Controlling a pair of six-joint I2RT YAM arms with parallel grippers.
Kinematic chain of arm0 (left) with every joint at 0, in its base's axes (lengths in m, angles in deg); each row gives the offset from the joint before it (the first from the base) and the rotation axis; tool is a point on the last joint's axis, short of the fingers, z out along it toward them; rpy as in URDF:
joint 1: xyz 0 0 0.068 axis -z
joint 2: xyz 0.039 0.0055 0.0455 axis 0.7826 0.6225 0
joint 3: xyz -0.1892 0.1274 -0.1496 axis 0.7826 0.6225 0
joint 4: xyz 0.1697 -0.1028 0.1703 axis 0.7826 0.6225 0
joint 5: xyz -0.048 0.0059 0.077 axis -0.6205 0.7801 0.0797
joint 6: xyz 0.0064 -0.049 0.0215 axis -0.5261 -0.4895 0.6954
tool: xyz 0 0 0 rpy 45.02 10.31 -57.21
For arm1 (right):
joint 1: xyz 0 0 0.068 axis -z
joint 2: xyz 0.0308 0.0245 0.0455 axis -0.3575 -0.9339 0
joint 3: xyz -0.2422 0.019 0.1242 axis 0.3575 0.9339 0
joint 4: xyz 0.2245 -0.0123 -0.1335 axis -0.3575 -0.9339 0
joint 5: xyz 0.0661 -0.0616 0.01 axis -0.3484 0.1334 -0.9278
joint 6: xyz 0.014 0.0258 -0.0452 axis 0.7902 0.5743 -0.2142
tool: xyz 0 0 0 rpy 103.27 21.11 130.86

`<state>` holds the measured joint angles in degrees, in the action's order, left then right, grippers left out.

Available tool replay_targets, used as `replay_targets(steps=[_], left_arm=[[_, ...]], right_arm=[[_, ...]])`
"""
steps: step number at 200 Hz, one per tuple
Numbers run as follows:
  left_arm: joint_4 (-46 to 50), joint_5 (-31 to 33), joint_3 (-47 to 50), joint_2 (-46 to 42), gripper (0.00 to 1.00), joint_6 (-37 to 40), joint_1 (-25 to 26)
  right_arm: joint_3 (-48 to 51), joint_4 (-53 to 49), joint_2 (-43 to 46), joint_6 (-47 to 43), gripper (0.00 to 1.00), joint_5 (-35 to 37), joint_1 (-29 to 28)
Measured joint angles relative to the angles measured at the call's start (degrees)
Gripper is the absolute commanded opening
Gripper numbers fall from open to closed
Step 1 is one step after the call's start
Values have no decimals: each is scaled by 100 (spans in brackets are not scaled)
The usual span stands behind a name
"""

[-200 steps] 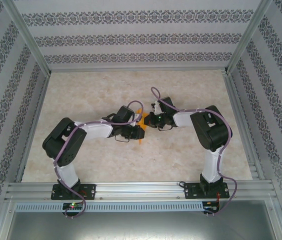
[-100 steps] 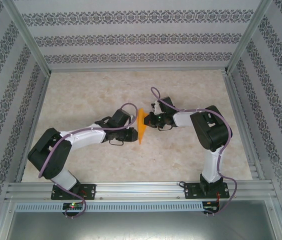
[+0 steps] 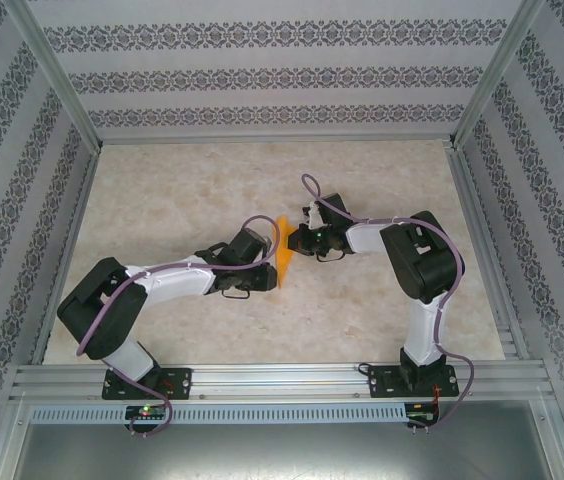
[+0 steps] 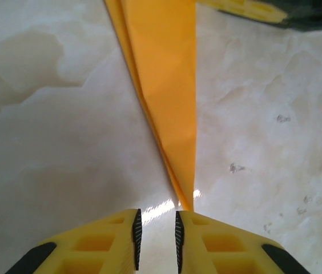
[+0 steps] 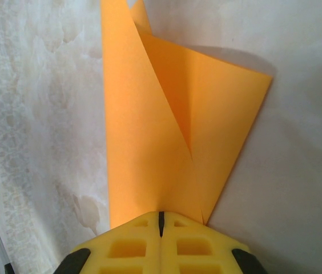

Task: Fold a paper plane with a square sheet of paper (pick it up from the middle)
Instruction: Fold the wing for the fifth time at the center of the table.

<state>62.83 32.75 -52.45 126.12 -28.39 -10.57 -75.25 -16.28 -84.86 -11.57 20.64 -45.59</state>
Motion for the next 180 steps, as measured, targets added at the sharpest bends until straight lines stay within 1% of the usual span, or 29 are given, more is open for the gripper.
replay_targets(steps=[26, 63, 118, 180], left_arm=[[-232, -7, -2, 184, 27, -46, 0], [-313, -15, -63, 546, 26, -105, 26], [-402, -57, -177, 614, 25, -131, 70], [-286, 236, -280, 444, 25, -131, 72]], right_arm=[[0, 0, 0, 0, 1, 0, 0], [0, -2, 0, 0, 1, 0, 0], [0, 0, 0, 0, 1, 0, 0], [0, 2, 0, 0, 0, 0, 0]])
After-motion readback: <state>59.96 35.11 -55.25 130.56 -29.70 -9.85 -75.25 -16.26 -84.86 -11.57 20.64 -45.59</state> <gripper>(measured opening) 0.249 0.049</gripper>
